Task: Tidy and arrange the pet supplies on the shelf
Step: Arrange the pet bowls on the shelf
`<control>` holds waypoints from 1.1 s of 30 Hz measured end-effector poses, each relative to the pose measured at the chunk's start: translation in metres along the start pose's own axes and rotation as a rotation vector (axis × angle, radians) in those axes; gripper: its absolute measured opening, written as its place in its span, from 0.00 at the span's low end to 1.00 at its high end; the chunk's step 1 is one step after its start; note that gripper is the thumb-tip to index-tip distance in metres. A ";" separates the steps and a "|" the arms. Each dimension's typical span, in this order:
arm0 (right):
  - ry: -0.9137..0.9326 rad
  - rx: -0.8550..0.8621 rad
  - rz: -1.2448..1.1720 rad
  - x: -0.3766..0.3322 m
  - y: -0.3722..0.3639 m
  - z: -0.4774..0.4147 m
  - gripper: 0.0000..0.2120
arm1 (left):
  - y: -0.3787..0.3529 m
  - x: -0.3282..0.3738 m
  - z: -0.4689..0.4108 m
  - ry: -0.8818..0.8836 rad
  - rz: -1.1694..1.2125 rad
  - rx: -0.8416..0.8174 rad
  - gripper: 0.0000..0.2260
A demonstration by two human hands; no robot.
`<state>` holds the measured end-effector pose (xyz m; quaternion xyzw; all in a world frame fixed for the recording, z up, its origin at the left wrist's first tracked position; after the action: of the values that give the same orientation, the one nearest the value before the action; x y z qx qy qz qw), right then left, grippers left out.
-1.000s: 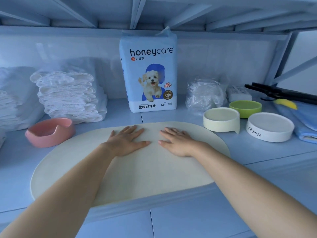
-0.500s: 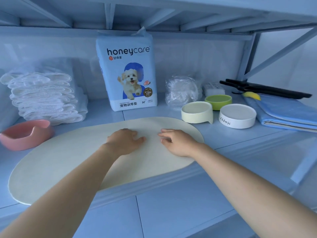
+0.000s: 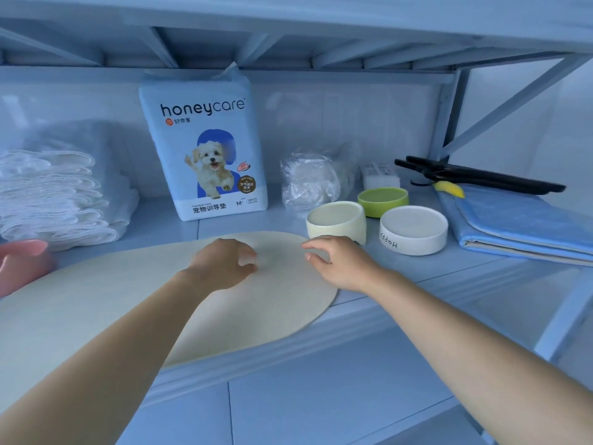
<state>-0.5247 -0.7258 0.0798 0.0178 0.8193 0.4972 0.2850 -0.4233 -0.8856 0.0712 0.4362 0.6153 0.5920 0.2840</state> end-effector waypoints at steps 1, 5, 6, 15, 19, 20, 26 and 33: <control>0.014 -0.001 0.010 0.005 0.006 0.001 0.15 | -0.003 0.016 -0.004 -0.025 -0.007 0.000 0.13; 0.097 -0.012 0.040 0.021 0.021 -0.001 0.14 | -0.011 0.062 -0.015 -0.060 -0.032 0.007 0.15; 0.112 -0.010 0.040 0.023 0.025 -0.004 0.14 | -0.010 0.070 -0.018 -0.061 -0.039 0.018 0.15; 0.243 0.068 0.072 0.043 0.056 -0.022 0.13 | 0.004 0.111 -0.040 0.020 0.005 0.203 0.15; 0.273 0.095 0.085 0.064 0.079 -0.026 0.13 | -0.001 0.142 -0.048 -0.019 0.043 0.272 0.19; 0.268 0.100 0.086 0.071 0.085 -0.027 0.13 | -0.003 0.151 -0.052 -0.033 0.042 0.271 0.21; 0.270 0.098 0.083 0.099 0.105 -0.030 0.13 | -0.009 0.179 -0.068 -0.034 -0.077 0.275 0.22; 0.290 0.080 0.046 0.111 0.109 -0.029 0.14 | -0.003 0.184 -0.068 -0.004 -0.120 0.311 0.26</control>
<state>-0.6592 -0.6595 0.1299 -0.0241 0.8703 0.4681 0.1512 -0.5674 -0.7576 0.1088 0.4385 0.7239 0.4708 0.2491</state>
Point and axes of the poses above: each hand's wrist, its own z-axis away from the middle knuckle, its own y-axis out of the back of the hand, x = y × z, the point moved 10 cm from there along -z, towards the middle knuckle, and after that the axes turned 2 degrees about -z, right-handed, at the moved point
